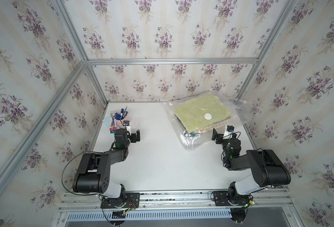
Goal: Take the blanket out of the vacuum bag
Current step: Adjust the vacuum bag at the center of the board.
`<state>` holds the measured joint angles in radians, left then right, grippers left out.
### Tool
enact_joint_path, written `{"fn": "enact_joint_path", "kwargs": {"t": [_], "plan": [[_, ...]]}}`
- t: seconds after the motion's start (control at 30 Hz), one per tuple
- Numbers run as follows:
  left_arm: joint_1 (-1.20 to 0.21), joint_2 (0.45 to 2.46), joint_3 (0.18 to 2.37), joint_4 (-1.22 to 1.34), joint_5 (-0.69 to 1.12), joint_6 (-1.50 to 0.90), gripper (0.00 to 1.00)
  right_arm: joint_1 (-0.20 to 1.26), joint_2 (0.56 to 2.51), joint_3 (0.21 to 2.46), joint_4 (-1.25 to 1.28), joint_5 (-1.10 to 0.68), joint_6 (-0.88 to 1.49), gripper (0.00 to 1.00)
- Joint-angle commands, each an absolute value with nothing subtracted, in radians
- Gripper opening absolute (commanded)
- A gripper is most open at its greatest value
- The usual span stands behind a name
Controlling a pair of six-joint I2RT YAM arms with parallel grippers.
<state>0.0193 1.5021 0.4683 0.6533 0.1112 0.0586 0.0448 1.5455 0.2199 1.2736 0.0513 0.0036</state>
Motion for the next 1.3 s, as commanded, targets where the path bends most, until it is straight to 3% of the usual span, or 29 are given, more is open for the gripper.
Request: {"fn": "enact_joint_path", "kwargs": {"t": [0.0,1.27], "plan": [[0.02,1.499,0.472,0.655,0.116,0.062,1.0,0.044,1.544,0.224,1.282,0.045,0.0,1.0],[0.015,1.488,0.484,0.628,0.115,0.069,1.0,0.047,1.541,0.219,1.288,0.083,0.01,1.0]]}}
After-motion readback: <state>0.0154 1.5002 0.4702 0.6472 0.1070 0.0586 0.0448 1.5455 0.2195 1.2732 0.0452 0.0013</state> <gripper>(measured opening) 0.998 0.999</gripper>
